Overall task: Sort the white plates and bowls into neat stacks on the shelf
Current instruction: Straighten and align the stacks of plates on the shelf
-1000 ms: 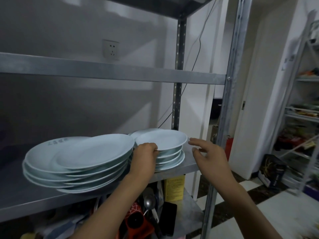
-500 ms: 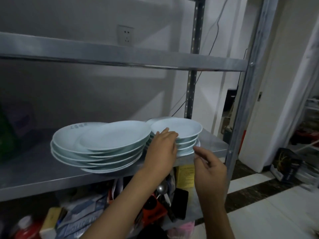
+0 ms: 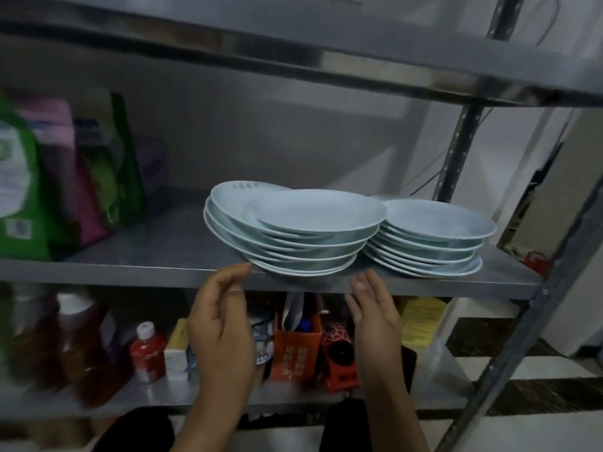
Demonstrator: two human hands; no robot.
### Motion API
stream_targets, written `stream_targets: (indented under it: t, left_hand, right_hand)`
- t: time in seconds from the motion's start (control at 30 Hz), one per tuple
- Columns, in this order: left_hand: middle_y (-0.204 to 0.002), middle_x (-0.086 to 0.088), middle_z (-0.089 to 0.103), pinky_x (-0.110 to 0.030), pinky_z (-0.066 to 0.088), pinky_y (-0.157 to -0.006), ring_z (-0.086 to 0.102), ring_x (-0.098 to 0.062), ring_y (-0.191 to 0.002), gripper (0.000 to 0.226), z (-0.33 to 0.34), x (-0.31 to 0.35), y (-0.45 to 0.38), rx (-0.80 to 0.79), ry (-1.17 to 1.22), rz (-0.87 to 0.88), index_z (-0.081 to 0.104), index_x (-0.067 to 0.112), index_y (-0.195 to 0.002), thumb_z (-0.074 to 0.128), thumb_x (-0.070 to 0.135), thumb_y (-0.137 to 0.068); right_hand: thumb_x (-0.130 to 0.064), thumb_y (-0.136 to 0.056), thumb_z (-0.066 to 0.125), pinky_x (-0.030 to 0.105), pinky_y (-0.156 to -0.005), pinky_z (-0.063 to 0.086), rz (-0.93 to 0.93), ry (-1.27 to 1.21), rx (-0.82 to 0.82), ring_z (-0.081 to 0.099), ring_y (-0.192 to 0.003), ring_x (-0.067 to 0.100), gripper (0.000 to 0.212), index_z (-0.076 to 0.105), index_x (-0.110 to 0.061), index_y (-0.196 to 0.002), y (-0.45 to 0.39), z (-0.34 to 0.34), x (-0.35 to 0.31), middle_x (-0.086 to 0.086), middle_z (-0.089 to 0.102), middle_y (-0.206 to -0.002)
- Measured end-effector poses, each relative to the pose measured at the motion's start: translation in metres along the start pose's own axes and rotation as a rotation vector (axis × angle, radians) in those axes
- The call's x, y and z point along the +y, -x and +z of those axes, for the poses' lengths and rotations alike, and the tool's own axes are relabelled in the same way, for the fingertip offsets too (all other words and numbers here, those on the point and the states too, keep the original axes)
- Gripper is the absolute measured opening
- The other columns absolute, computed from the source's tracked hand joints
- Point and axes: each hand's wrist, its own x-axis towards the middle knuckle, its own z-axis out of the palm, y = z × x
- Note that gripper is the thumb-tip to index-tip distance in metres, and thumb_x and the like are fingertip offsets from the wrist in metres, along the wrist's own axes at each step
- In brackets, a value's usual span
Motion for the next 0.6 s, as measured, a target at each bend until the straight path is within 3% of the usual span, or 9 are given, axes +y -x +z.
stream_targets:
  t: [0.07, 0.2, 0.3, 0.37, 0.43, 0.6]
  left_hand:
    - [-0.111, 0.002, 0.068, -0.012, 0.046, -0.087, 0.063, 0.000, -0.102, 0.025, -0.008, -0.016, -0.010, 0.028, 0.137, -0.164, 0.065, 0.011, -0.109, 0.045, 0.002, -0.097]
    - [-0.130, 0.001, 0.059, -0.024, 0.045, -0.095, 0.059, -0.008, -0.116, 0.031, -0.013, -0.034, -0.037, -0.050, 0.364, -0.414, 0.058, 0.021, -0.121, 0.036, 0.014, -0.100]
    - [-0.147, -0.002, 0.043, -0.030, 0.037, -0.108, 0.044, -0.015, -0.133, 0.045, -0.008, -0.036, -0.053, -0.108, 0.528, -0.539, 0.037, 0.012, -0.144, 0.033, 0.028, -0.103]
    - [-0.150, -0.006, 0.041, -0.032, 0.032, -0.112, 0.040, -0.017, -0.137, 0.052, -0.004, -0.038, -0.062, -0.161, 0.619, -0.568, 0.033, 0.008, -0.146, 0.029, 0.037, -0.103]
    - [-0.142, -0.007, 0.050, -0.034, 0.032, -0.114, 0.046, -0.016, -0.132, 0.055, -0.001, -0.042, -0.072, -0.232, 0.671, -0.564, 0.041, 0.009, -0.141, 0.026, 0.045, -0.102]
    - [-0.145, -0.006, 0.047, -0.039, 0.029, -0.116, 0.045, -0.017, -0.133, 0.067, 0.003, -0.050, -0.085, -0.302, 0.704, -0.591, 0.036, 0.012, -0.146, 0.024, 0.057, -0.098]
  right_hand:
    - [-0.025, -0.096, 0.054, 0.039, -0.111, 0.035, 0.014, 0.016, -0.007, 0.049, -0.127, 0.011, 0.047, 0.043, -0.025, -0.141, 0.001, 0.010, 0.009, -0.006, 0.050, -0.141]
    - [-0.023, -0.096, 0.053, 0.028, -0.107, 0.036, -0.046, 0.053, -0.033, 0.047, -0.127, 0.005, 0.052, 0.036, -0.025, -0.145, 0.001, 0.023, 0.013, -0.012, 0.047, -0.141]
    - [-0.015, -0.098, 0.048, 0.021, -0.102, 0.038, -0.095, 0.066, -0.066, 0.049, -0.123, -0.002, 0.047, 0.040, -0.026, -0.143, -0.005, 0.029, 0.009, -0.016, 0.051, -0.137]
    - [-0.014, -0.099, 0.045, 0.022, -0.102, 0.038, -0.116, 0.087, -0.090, 0.050, -0.122, -0.004, 0.045, 0.044, -0.031, -0.141, -0.012, 0.030, 0.006, -0.019, 0.054, -0.134]
    - [-0.014, -0.099, 0.045, 0.025, -0.103, 0.038, -0.114, 0.133, -0.108, 0.049, -0.122, -0.003, 0.045, 0.044, -0.034, -0.140, -0.021, 0.029, 0.003, -0.020, 0.054, -0.135]
    - [-0.011, -0.097, 0.048, 0.022, -0.098, 0.045, -0.115, 0.235, -0.110, 0.056, -0.109, -0.009, 0.047, 0.047, -0.032, -0.138, -0.029, 0.033, -0.002, -0.018, 0.060, -0.127]
